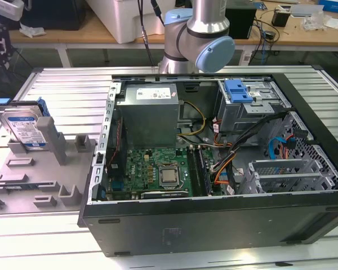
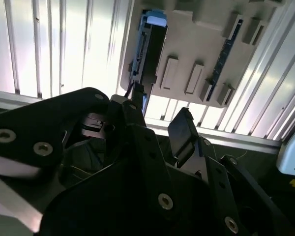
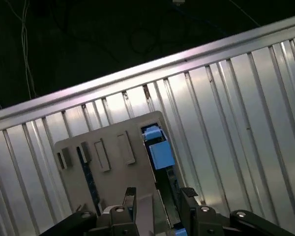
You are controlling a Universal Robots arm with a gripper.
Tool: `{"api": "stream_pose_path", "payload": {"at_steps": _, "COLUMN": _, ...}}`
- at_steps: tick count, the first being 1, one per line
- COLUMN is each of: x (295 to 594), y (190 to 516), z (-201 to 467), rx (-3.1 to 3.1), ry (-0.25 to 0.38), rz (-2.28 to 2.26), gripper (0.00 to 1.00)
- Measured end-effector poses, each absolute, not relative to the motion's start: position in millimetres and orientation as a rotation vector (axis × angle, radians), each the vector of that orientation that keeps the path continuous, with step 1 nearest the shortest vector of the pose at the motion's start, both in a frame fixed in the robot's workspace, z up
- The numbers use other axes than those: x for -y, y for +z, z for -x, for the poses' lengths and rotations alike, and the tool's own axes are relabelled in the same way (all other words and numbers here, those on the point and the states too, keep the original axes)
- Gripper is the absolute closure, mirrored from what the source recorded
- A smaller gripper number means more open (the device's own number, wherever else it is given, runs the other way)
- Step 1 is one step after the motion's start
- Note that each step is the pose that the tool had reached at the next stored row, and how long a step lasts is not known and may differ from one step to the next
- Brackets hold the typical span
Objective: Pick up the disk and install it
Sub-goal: 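Pick up the disk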
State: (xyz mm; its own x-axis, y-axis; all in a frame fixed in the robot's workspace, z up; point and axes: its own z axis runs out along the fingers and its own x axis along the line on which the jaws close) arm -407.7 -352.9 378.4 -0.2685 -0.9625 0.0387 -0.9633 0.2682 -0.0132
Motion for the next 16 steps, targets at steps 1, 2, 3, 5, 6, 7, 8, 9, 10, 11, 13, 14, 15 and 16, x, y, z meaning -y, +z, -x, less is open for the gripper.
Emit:
{"api": "stream_pose_path", "payload": {"at_steps": 1, "x": 352.9, "y": 378.3, "z": 407.7, "rx": 2.466, "ry": 0.053, "rz": -1.910, "gripper": 0.52}}
{"api": "stream_pose_path", "payload": {"at_steps": 2, "x": 352.9, "y": 378.4, "z": 407.7, "rx": 2.443, "ry": 0.054, "rz": -1.939, "gripper": 0.52}}
{"api": "stream_pose_path", "payload": {"at_steps": 3, "x": 352.9, "y": 378.3, "z": 407.7, "rx": 2.424, "ry": 0.054, "rz": -1.963, "gripper": 0.52}}
{"api": "stream_pose_path", "payload": {"at_steps": 5, "x": 352.9, "y": 378.3, "z": 407.7, "rx": 2.384, "ry": 0.055, "rz": -2.012, "gripper": 0.52}}
{"api": "stream_pose_path", "payload": {"at_steps": 6, "x": 352.9, "y": 378.3, "z": 407.7, "rx": 2.365, "ry": 0.055, "rz": -2.035, "gripper": 0.52}}
{"api": "stream_pose_path", "payload": {"at_steps": 7, "x": 352.9, "y": 378.2, "z": 407.7, "rx": 2.348, "ry": 0.055, "rz": -2.055, "gripper": 0.52}}
{"api": "stream_pose_path", "payload": {"at_steps": 8, "x": 352.9, "y": 378.2, "z": 407.7, "rx": 2.327, "ry": 0.056, "rz": -2.080, "gripper": 0.52}}
{"api": "stream_pose_path", "payload": {"at_steps": 9, "x": 352.9, "y": 378.2, "z": 407.7, "rx": 2.309, "ry": 0.056, "rz": -2.100, "gripper": 0.52}}
{"api": "stream_pose_path", "payload": {"at_steps": 10, "x": 352.9, "y": 378.2, "z": 407.7, "rx": 2.284, "ry": 0.056, "rz": -2.128, "gripper": 0.52}}
{"api": "stream_pose_path", "payload": {"at_steps": 11, "x": 352.9, "y": 378.2, "z": 407.7, "rx": 2.264, "ry": 0.057, "rz": -2.149, "gripper": 0.52}}
{"api": "stream_pose_path", "payload": {"at_steps": 13, "x": 352.9, "y": 378.2, "z": 407.7, "rx": 2.223, "ry": 0.057, "rz": -2.193, "gripper": 0.52}}
{"api": "stream_pose_path", "payload": {"at_steps": 14, "x": 352.9, "y": 378.1, "z": 407.8, "rx": 2.218, "ry": 0.057, "rz": -2.198, "gripper": 0.52}}
{"api": "stream_pose_path", "payload": {"at_steps": 15, "x": 352.9, "y": 378.1, "z": 407.9, "rx": 2.218, "ry": 0.057, "rz": -2.198, "gripper": 0.52}}
{"api": "stream_pose_path", "payload": {"at_steps": 16, "x": 352.9, "y": 378.2, "z": 408.0, "rx": 2.218, "ry": 0.057, "rz": -2.198, "gripper": 0.52}}
